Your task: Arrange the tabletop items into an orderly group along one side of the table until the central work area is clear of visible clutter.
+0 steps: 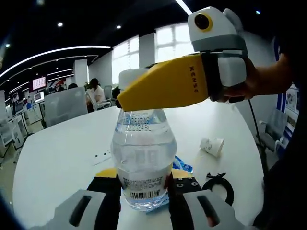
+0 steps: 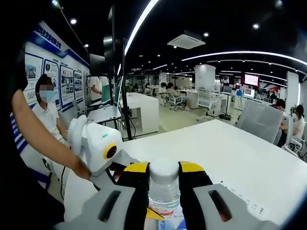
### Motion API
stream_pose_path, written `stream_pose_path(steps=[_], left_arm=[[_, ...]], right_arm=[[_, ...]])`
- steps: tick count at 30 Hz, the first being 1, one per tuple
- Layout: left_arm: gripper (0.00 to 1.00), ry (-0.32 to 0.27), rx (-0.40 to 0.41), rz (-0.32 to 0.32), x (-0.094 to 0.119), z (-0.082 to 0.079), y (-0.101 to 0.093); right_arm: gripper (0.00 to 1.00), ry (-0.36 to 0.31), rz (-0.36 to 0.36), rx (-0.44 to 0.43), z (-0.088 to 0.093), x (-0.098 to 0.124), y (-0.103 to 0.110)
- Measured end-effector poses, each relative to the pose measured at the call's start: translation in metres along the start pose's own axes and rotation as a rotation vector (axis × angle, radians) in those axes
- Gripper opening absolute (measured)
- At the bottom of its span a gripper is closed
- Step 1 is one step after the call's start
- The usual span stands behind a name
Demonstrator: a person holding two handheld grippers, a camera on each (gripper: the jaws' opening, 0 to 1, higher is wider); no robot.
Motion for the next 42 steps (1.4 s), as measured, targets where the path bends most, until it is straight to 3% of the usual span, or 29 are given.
stream_pose_path(steps=[6, 10, 21, 34, 42], left_arm=[[0.34, 0.019, 0.015, -0.004, -0.003, 0.021, 0.02], [0.34, 0.031, 0.021, -0.007, -0.002, 0.024, 0.02], [0.34, 0.081, 0.013, 0.017, -0.009, 0.05, 0.04], [0.35, 0.12, 0.005, 0.07, -0.016, 0.073, 0.049], [0.35, 0.114, -0.004, 0.097, -0.016, 0.075, 0.05]], right_arm=[[0.18, 0.026, 0.009, -0.006, 0.003, -0.024, 0.003], [0.18, 0.046, 0.017, -0.004, 0.005, -0.035, 0.003], [0.18, 0.092, 0.043, -0.005, 0.014, -0.066, 0.01], [0.18, 0.117, 0.01, -0.009, 0.023, -0.082, 0.016], [0.18, 0.106, -0.016, -0.019, 0.024, -0.084, 0.014]])
Point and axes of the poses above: the point that each gripper's makers call its tool centre point, and the gripper's own axes: x roughly backward along the fingers, y roughly to its left, z roughly out of its underside, the point moved 3 cm from there along x, roughly backward along the fingers, and after that the axes turned 12 degrees about y, right-handed, at the moved point
